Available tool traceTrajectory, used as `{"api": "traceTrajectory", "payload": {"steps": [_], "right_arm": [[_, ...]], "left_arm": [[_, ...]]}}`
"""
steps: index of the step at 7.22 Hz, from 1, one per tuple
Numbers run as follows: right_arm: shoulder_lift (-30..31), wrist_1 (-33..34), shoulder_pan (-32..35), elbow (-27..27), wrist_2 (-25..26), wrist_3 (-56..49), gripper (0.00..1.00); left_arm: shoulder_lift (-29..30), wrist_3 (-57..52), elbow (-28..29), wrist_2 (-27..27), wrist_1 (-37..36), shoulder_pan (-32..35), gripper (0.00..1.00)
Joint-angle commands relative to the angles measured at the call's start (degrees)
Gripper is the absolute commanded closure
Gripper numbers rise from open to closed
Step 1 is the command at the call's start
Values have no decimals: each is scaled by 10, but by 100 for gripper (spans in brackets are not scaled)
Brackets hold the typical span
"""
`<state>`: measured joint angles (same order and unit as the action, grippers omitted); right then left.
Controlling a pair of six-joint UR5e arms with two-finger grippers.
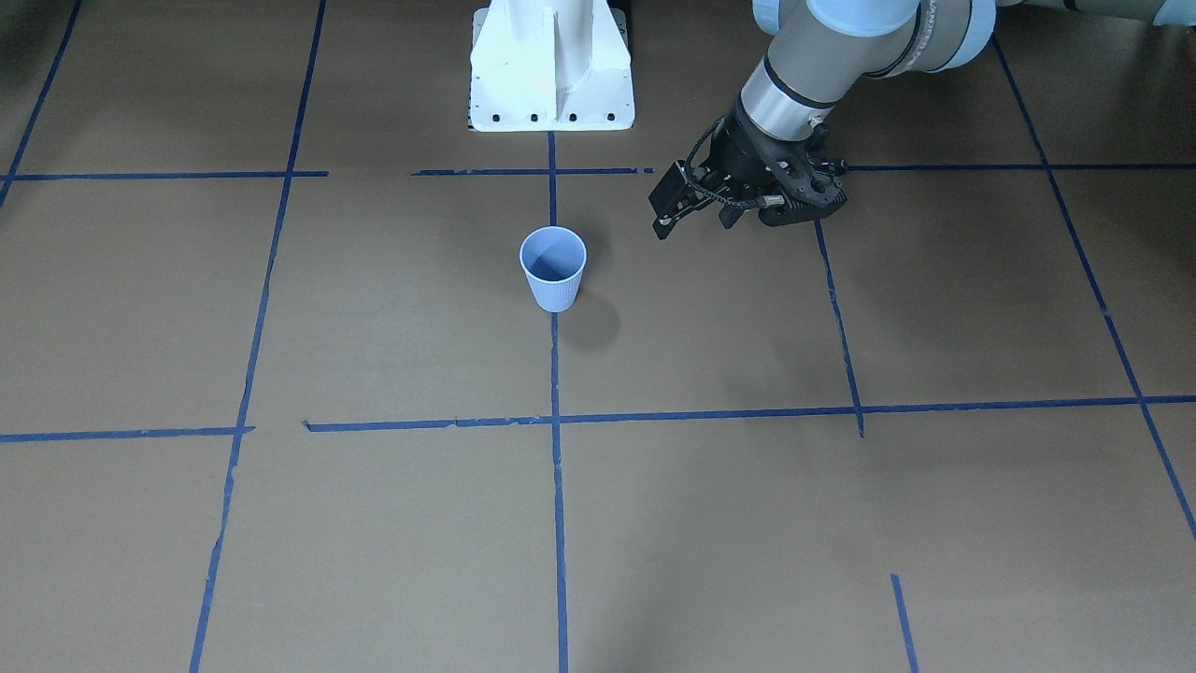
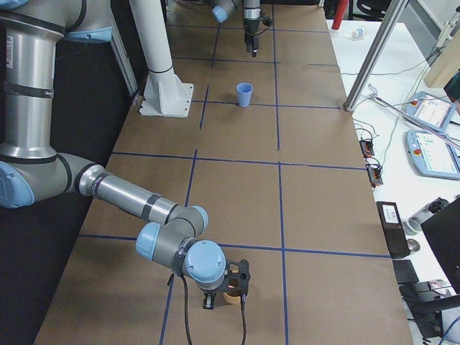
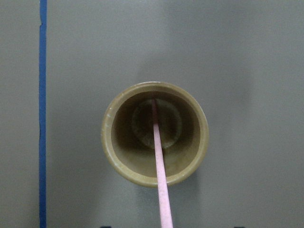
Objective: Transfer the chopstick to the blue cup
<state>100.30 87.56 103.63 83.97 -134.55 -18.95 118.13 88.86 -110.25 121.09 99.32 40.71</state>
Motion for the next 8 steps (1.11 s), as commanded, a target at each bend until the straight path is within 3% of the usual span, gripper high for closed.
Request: {"api": "traceTrajectory", "payload": {"steps": [1,3,4,8], "right_arm": [[-5,0,0,-2,1,1,99],[-2,0,0,5,-4,3,100],[-1,9,3,47,-12,3,100],[41,179,52,276,-12,-5,100]], "left_arm": [[0,0,0,-1,1,-2,0],[0,0,0,-1,1,-2,0],[-1,0,0,-1,1,-2,0],[0,1,0,-2,1,-4,0]]}}
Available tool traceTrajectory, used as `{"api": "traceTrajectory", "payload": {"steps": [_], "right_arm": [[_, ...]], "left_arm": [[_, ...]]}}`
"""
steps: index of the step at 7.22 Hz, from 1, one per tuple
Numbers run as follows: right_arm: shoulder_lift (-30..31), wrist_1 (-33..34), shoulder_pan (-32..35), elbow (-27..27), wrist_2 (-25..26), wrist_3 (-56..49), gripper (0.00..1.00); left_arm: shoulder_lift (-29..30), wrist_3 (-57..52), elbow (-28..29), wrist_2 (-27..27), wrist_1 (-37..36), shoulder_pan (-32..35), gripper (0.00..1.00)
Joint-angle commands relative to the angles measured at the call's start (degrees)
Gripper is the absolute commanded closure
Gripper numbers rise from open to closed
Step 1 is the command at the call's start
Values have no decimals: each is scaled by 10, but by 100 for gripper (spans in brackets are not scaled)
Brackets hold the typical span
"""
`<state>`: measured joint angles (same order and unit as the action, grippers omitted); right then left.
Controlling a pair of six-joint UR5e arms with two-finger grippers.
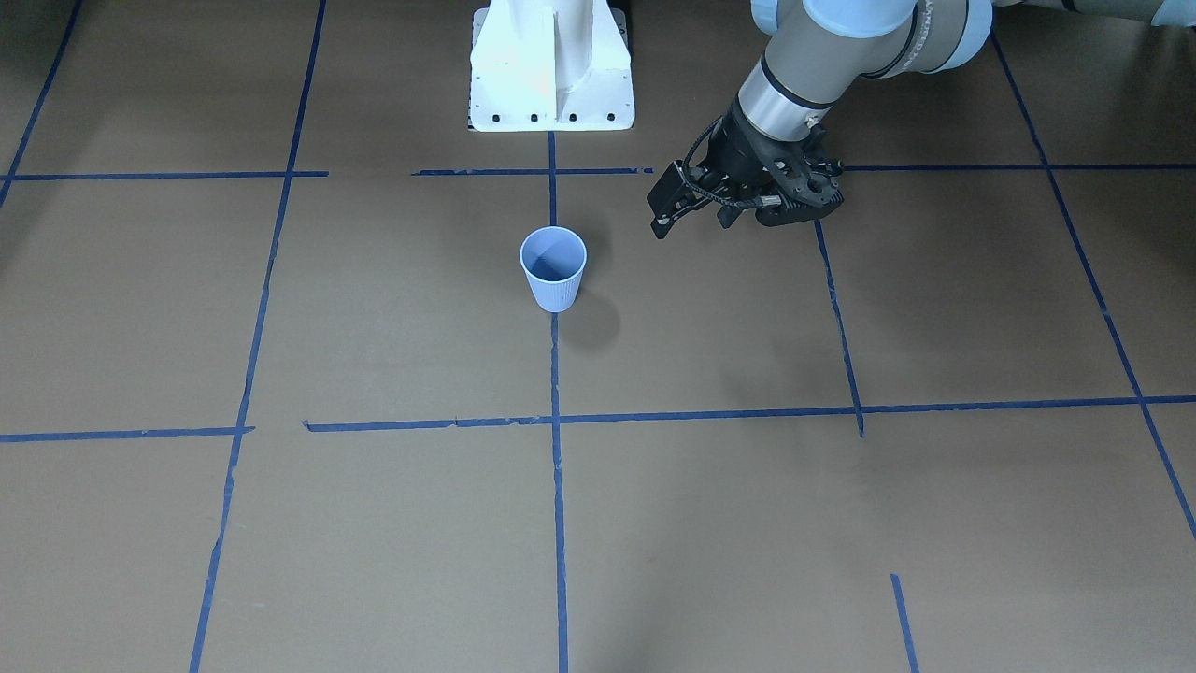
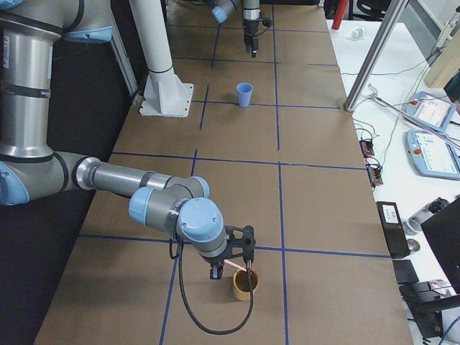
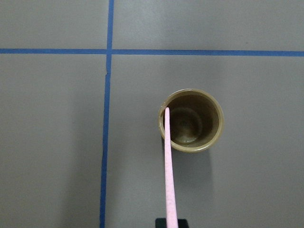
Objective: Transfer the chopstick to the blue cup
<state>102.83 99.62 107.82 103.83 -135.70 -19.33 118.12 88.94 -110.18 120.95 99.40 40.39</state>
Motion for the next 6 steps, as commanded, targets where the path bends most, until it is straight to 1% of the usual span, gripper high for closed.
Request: {"api": "traceTrajectory", "payload": {"steps": [1,2,3,4,5,6], "right_arm": [[19,142,12,159,0,3,100],[10,226,11,221,-16,13,100],[10,232,-7,230,-97,62,100],[-7,214,-56,233,-141,142,99],[-55,187,-118,235,-170,267,99],[-116,142,-196,232,-184,418,98]], "left_arm": [[-1,0,0,0,0,0,0],[-1,0,-1,0,1,0,0],[-1,0,-1,0,1,0,0],[-7,0,-2,0,2,0,0],[-9,-1,-2,0,3,0,0],[-9,-1,-2,0,3,0,0]]}}
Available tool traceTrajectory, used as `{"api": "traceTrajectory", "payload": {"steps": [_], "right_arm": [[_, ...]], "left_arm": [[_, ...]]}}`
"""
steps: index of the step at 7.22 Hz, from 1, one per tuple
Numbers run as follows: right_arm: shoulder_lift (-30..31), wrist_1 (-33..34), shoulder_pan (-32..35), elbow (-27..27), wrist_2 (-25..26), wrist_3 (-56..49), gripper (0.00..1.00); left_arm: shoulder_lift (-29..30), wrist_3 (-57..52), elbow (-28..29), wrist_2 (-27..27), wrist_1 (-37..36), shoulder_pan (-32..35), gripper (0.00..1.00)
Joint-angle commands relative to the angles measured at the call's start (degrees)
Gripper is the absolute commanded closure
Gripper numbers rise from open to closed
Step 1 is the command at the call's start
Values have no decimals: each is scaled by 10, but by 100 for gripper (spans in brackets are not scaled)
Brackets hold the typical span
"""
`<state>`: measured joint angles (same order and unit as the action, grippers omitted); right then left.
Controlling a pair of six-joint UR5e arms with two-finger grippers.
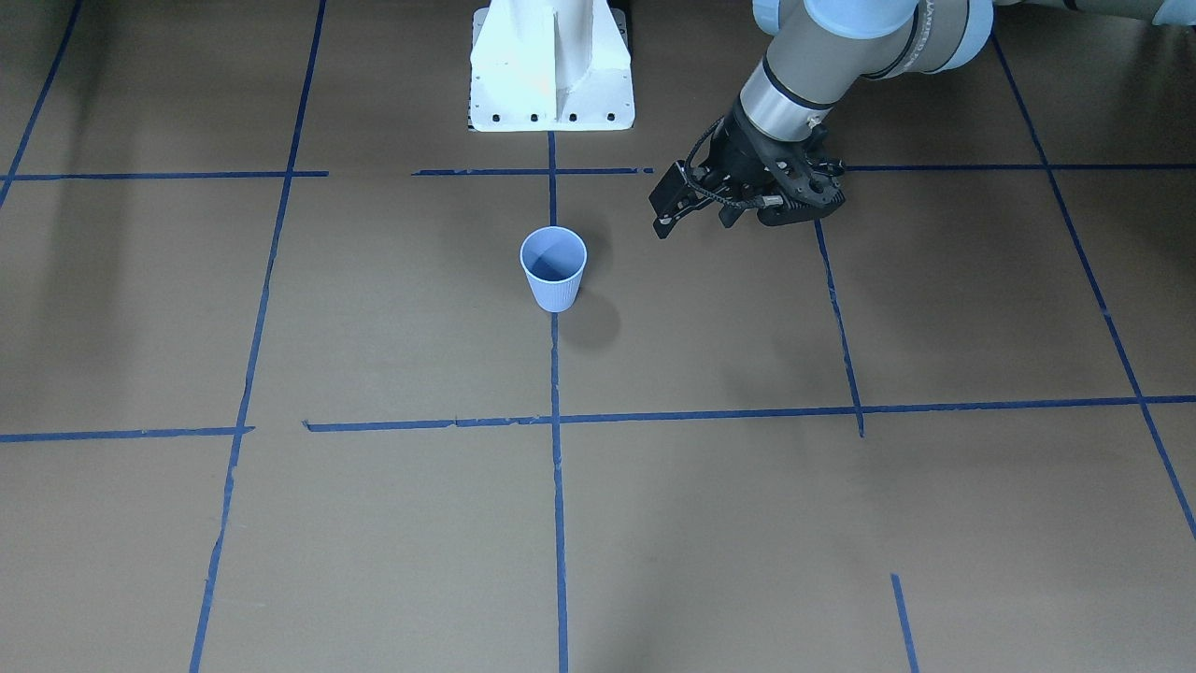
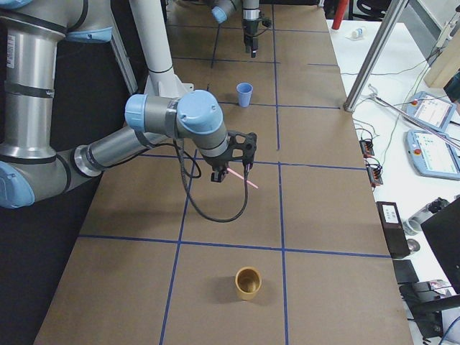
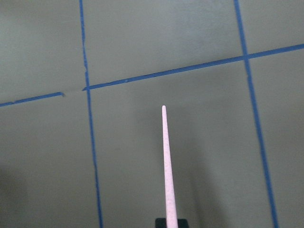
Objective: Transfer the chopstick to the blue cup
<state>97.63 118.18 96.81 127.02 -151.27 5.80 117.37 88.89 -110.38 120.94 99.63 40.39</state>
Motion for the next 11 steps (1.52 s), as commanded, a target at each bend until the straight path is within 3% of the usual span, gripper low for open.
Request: {"api": "traceTrajectory", "payload": {"steps": [1,3,4,6,7,11], "right_arm": [[-134,-100,-161,-5,-26,343,98],[-278,-184,-313,-58,-19,663,99],[-366,-191,-372,-99,-2,851,99],[-423,-293,-489,-133,138,988,100],[-456,-345,-518,-165,159,1052,100],[-468,-356,-594,-166,217,1100,100]], "left_arm": [[-1,0,0,0,1,0,0],[-1,-1,2,0,1,0,0],[-1,-1,2,0,1,0,0],[-2,-1,4,0,1,1,0],[-2,-1,4,0,1,1,0],[-10,-1,10,-11,4,-1,0]]}}
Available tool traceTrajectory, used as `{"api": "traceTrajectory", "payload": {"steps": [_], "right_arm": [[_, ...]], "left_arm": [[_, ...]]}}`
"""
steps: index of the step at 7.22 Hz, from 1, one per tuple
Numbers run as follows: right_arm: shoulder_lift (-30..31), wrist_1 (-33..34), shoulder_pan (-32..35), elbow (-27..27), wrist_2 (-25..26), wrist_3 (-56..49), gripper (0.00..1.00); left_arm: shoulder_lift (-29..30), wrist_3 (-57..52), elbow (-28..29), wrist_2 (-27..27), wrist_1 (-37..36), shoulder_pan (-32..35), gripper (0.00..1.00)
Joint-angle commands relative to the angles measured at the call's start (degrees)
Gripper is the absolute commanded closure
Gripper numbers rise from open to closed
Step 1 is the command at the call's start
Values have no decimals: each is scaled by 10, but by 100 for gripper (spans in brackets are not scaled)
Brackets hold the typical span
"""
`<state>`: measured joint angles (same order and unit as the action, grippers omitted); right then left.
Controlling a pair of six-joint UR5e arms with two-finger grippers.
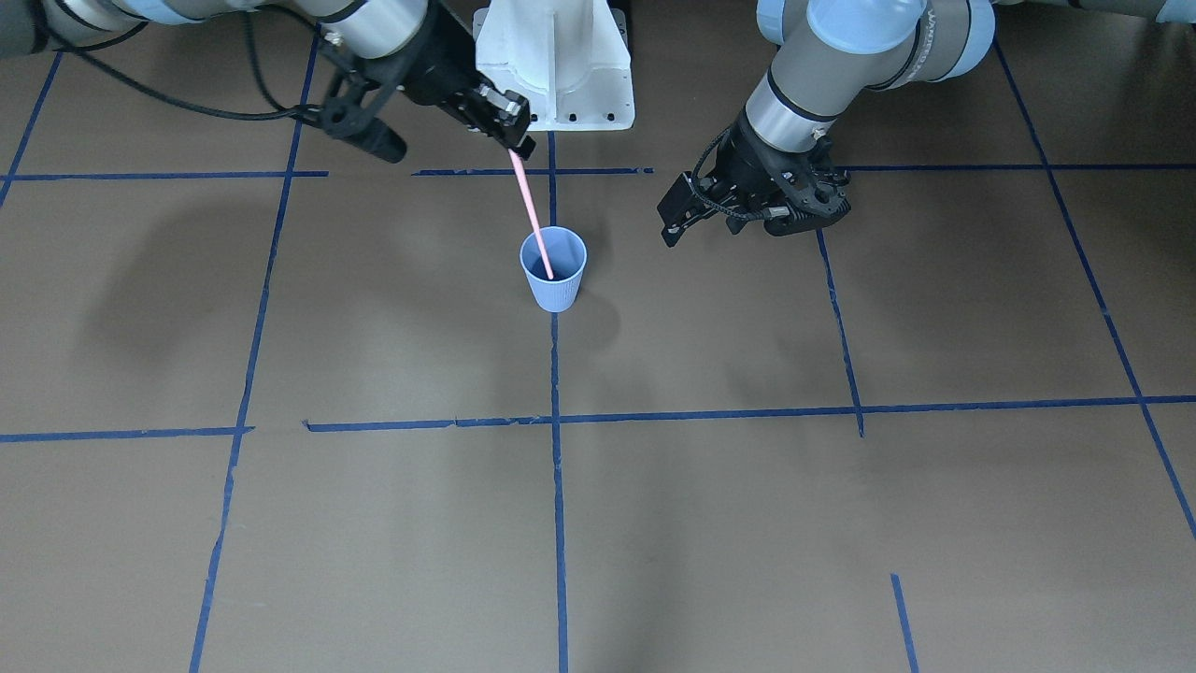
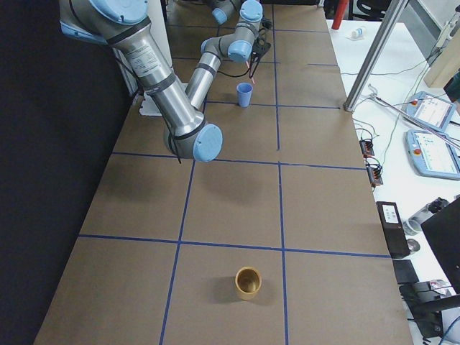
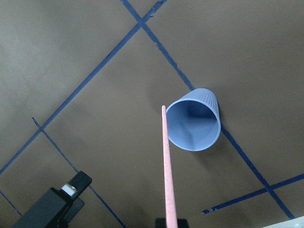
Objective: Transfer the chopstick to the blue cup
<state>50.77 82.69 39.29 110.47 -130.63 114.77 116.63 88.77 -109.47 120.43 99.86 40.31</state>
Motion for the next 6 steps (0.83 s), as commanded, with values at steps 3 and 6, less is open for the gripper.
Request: {"api": "traceTrajectory", "payload": {"steps": [3,6], "right_arm": [[6,2,-36,-5,12,14,97],[-13,1,-37,-69,23,6,55]], "left_arm": [[-3,0,1,-6,2,-1,0],[-3,0,0,-6,2,-1,0]]}}
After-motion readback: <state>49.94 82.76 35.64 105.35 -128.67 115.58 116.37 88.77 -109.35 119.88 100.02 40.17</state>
